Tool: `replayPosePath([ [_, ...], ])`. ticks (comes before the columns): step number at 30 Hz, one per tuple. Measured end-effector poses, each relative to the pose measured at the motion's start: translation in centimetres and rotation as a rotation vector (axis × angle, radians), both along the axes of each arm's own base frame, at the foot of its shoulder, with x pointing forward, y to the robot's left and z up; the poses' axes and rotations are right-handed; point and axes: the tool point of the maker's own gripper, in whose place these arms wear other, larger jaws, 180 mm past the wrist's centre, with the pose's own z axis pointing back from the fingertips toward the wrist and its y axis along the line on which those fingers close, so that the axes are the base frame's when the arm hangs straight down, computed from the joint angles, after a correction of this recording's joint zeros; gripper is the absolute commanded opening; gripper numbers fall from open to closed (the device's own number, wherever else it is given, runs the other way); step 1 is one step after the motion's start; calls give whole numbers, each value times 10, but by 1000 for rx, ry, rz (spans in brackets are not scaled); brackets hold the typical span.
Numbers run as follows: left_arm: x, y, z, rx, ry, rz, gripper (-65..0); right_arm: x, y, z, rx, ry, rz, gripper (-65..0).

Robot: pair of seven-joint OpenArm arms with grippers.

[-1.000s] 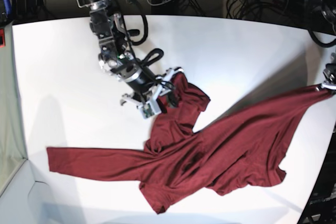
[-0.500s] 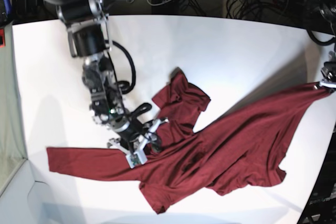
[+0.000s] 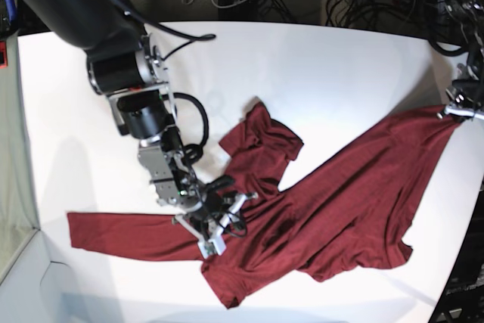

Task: Layout the t-shirt on the table in an organized manner, then fold the t-shirt properly
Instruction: 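Grasp the bunched t-shirt fabric with the right gripper, then pull the grasped fabric away from the left gripper with the right gripper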

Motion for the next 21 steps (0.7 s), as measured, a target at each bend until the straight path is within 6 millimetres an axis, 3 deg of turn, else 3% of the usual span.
replayPosePath([
  [7,-2,-7,-7,-21,6,0,-649,-14,32,-6,45,8,29,-433],
  [10,-3,-8,-8,-22,11,1,-649,-41,42,-33,17,71,72,-434],
  [12,-3,-7,-7,-20,9,1,-649,-53,48,-40,29,40,95,-435],
  [16,-2,-7,-6,-16,9,1,-649,-75,63,-46,-28,59,174,-435],
  [21,0,0,0,7,4,-2,-649,-121,70,-37,-34,59,232,-435],
])
